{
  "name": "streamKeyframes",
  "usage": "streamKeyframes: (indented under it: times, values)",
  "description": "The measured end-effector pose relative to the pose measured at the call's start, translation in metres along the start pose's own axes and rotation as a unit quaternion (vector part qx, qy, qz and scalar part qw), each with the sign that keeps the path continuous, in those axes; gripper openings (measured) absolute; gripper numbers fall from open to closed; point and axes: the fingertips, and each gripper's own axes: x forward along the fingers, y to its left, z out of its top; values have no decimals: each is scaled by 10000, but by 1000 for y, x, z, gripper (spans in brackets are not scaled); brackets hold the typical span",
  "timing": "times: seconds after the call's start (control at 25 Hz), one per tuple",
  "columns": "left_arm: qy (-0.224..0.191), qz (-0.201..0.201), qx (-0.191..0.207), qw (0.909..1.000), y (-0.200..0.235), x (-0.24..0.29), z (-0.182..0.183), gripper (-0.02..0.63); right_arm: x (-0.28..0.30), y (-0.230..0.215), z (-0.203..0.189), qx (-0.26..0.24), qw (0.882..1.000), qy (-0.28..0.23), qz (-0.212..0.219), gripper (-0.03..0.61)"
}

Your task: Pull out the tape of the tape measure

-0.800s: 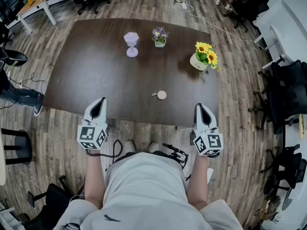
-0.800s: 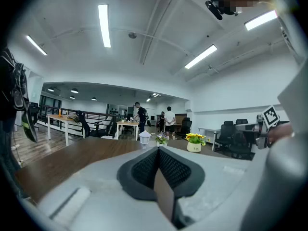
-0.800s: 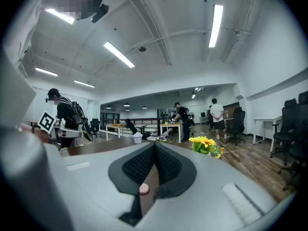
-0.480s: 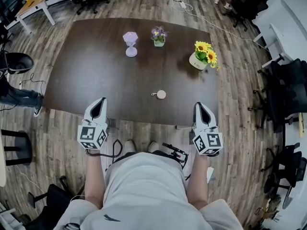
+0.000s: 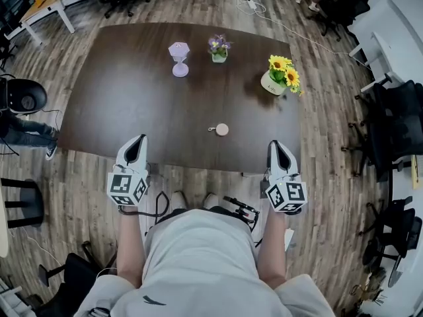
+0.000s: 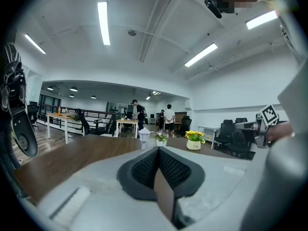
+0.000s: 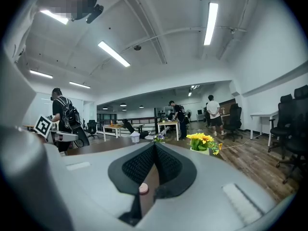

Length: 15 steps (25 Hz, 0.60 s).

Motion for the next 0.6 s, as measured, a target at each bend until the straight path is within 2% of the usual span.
streamKeyframes:
  times: [0.28,0.6]
  values:
    - [23,50,-23,10000,3,3,-3,6,15,0,-12,43,9998,201,3,2]
    - [34,78,18,10000,6,6,-1,6,40,8,-35,100,9983,546,193,0]
